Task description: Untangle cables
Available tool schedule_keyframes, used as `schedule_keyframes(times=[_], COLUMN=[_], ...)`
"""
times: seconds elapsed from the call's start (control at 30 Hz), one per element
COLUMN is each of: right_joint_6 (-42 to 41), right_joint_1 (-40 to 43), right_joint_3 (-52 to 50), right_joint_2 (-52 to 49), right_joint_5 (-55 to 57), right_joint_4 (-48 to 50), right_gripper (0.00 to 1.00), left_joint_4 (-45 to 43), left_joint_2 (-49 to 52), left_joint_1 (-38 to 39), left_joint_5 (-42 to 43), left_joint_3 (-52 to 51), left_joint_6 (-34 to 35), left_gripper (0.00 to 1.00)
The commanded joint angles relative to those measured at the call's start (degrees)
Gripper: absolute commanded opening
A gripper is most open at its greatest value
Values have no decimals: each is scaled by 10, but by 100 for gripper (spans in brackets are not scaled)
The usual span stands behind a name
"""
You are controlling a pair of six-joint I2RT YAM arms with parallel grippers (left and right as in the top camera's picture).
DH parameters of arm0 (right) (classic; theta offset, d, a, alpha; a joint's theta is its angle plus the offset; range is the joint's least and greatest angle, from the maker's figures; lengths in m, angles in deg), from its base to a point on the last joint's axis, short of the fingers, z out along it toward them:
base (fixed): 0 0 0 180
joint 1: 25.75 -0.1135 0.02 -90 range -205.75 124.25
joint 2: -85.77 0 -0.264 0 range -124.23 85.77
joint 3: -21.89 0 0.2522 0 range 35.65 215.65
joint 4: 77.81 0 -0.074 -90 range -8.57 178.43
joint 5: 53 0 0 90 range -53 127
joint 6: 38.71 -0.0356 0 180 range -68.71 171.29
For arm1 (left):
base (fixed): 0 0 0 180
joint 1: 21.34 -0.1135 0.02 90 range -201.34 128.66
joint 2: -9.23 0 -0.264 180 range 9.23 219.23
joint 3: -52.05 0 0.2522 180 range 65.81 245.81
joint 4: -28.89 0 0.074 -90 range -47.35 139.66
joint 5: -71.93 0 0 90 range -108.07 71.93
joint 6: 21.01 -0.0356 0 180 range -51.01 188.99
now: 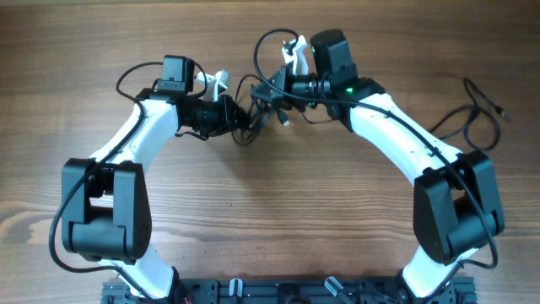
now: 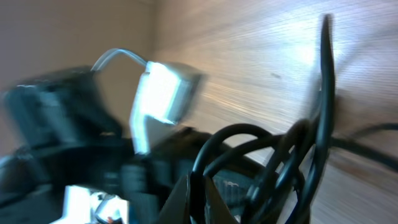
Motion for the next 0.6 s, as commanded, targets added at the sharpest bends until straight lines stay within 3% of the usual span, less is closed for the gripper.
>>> schedule_keyframes(times=[0.0,0.27,0.47,0.57], right_joint_6=[-72,-105,-69,-63], right_joint_1=[2,52,100,101], right_joint_3=[9,9,9,3], right_joint_2=[13,13,13,13], right_joint_5=[-52,-209,-282,-283], right_joint_4=[52,140,152,151], right_gripper=[4,4,4,4], left_joint_4=[0,21,41,43], left_joint_2=[-5,-5,-5,-5], left_joint_1=[1,1,1,0], left_joint_5=[-56,-324,-434,-442], left_joint_3=[8,8,8,8], left_joint_6=[1,137,181,183], left_gripper=[4,4,4,5])
